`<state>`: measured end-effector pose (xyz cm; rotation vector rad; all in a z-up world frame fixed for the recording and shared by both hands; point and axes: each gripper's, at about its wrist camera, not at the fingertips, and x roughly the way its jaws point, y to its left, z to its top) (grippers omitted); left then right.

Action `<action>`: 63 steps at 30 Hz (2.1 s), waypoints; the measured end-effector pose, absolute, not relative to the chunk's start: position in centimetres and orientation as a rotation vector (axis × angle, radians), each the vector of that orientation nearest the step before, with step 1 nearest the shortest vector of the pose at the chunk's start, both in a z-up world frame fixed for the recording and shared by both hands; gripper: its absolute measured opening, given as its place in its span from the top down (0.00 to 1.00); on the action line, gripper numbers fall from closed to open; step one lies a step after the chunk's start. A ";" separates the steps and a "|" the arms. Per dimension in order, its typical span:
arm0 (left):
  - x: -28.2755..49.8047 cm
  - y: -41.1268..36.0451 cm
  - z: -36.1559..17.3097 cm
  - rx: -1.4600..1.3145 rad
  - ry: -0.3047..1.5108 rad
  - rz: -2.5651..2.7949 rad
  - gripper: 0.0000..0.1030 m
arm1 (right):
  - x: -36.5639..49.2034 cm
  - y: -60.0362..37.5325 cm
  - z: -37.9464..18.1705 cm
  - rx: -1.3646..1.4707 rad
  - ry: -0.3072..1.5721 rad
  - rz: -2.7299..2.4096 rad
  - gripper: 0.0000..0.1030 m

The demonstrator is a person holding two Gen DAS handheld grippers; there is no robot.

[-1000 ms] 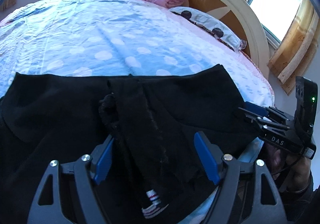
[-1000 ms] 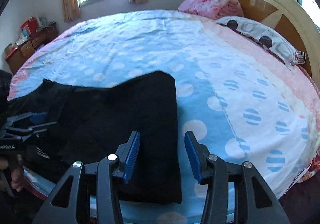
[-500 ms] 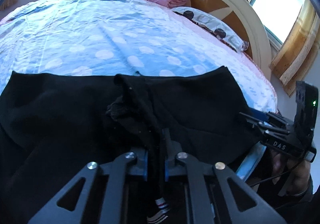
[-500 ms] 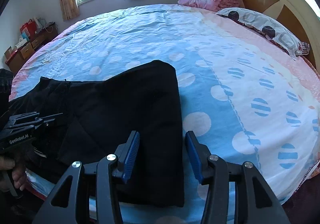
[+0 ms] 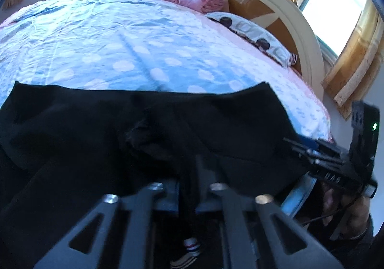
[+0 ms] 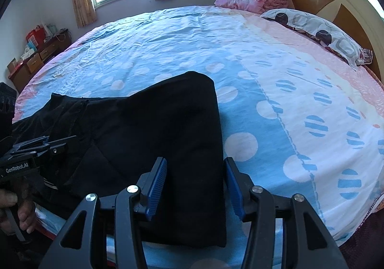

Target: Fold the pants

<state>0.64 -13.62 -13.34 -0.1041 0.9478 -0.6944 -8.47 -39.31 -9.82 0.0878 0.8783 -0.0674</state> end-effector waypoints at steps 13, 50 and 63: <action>0.1 -10.1 -14.3 -0.151 0.969 -0.646 0.92 | -8.3 -37.9 -10.6 0.054 0.885 -0.013 0.43; -0.8 0.1 -12.8 -0.100 0.817 -0.419 0.32 | 11.1 -24.6 -7.0 0.411 1.142 0.677 0.32; -0.5 -0.8 -14.1 -0.068 0.831 -0.460 0.12 | 17.9 -14.7 -13.1 0.411 1.412 0.867 0.33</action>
